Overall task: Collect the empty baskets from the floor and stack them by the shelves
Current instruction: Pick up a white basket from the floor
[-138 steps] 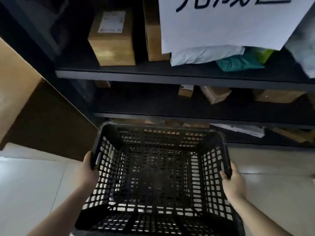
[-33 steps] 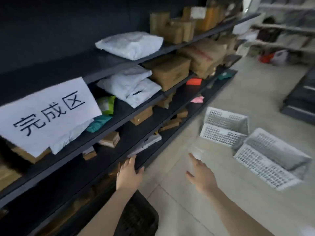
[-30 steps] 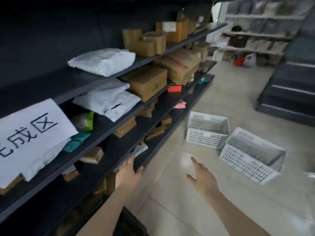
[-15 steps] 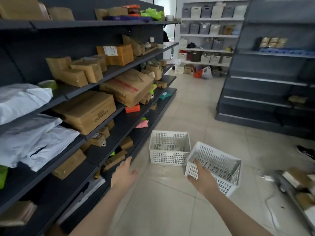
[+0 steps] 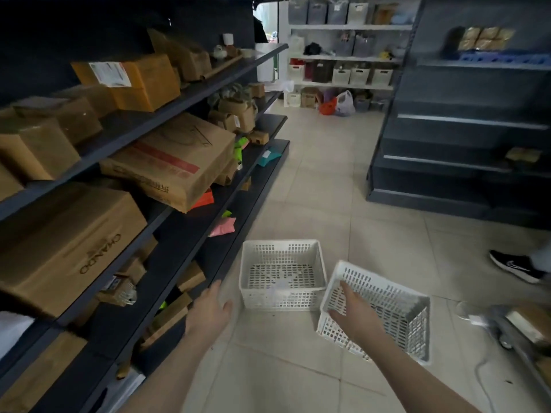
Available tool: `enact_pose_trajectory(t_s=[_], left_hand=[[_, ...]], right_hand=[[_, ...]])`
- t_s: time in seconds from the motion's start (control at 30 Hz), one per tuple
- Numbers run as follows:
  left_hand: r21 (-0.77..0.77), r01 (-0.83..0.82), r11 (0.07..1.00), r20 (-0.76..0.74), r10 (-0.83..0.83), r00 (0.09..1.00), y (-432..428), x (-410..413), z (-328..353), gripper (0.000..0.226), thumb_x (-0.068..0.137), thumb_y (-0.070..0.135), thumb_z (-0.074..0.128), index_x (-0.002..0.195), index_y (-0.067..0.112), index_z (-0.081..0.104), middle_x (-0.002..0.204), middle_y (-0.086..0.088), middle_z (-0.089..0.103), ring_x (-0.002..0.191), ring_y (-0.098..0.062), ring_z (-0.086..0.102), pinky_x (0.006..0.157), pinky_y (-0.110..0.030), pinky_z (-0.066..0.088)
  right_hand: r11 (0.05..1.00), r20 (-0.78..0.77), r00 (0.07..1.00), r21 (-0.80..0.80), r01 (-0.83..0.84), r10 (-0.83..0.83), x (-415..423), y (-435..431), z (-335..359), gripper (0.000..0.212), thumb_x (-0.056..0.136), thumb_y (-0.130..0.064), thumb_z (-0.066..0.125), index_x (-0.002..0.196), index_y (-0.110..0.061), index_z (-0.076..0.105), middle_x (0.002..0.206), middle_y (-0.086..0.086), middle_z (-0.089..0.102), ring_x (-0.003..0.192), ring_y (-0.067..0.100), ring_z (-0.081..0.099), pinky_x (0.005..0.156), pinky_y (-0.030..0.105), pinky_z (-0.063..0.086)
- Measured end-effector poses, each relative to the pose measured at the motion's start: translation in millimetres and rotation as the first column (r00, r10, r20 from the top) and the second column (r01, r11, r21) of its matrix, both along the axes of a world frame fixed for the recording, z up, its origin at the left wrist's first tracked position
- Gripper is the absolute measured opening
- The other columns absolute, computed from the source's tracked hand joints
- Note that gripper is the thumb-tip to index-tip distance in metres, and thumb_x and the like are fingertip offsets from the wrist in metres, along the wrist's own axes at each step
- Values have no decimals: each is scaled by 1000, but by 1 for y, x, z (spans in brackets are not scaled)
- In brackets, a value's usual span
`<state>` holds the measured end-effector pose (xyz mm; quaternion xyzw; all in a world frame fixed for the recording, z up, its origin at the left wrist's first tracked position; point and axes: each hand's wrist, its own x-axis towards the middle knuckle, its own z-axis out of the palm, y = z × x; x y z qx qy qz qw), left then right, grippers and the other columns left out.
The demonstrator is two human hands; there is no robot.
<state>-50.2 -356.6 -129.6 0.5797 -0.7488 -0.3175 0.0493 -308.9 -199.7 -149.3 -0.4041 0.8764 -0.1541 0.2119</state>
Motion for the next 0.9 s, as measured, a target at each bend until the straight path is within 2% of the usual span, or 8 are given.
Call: enact_pose_trajectory(t_s=[0.17,0.3,0.43,0.53,0.63,0.73,0.8,0.9], left_hand=[[15,53,998,12,-53,999,-63,-69,-6,61,93,30,51,147,15,27,140,-16,49,123,-32,51,99,-46,46],[43,65,997,29,-67,997,-119,-132,-34,60,93,27,52,147,15,28,142,-15,47,124,-31,50,98,-41,46],[147,-53,988,5,53,999,-175,-174,-78,60,93,29,53,147,15,29,140,-16,48,123,-29,50,100,-37,45],[208,-103,973,89,86,992,-216,-191,-120,65,94,29,52,150,13,22,150,-13,39,130,-27,46,105,-36,42],[196,-59,979,209,17,978,-258,-204,-155,65,95,29,49,151,16,19,153,-13,35,134,-27,41,105,-37,40],[167,-90,982,205,54,977,-302,-221,-182,64,94,29,51,151,19,22,151,-13,38,133,-29,42,105,-41,41],[169,-127,977,211,90,973,-332,-233,-212,65,94,30,51,150,19,21,151,-13,38,134,-30,41,107,-43,39],[198,-196,960,196,157,968,-366,-252,-273,67,93,28,54,150,18,21,151,-14,38,133,-31,42,106,-41,38]], right_hand=[[997,37,997,45,62,-64,-62,-53,-14,83,88,-44,55,150,-22,5,144,8,45,128,25,47,99,35,43],[993,65,996,103,62,-68,-119,-109,-48,83,87,-44,55,150,-23,5,146,6,43,129,24,45,99,37,43],[987,143,987,156,49,-72,-168,-181,-90,83,85,-42,60,149,-22,11,145,6,45,130,25,45,100,37,41],[980,219,969,187,72,-113,-202,-225,-125,85,85,-40,62,149,-21,11,146,9,44,130,28,46,102,38,40],[963,240,956,246,111,-171,-245,-261,-153,86,86,-39,61,150,-18,7,148,14,41,131,30,45,103,39,38],[956,214,964,278,93,-156,-278,-302,-182,83,88,-38,58,150,-16,7,146,15,42,126,32,49,99,39,41],[957,229,960,275,93,-159,-290,-331,-213,81,89,-38,56,150,-16,7,149,13,38,130,31,45,101,40,40],[958,280,930,227,176,-237,-300,-367,-280,82,87,-34,61,150,-16,11,149,11,39,133,31,43,103,43,38]])
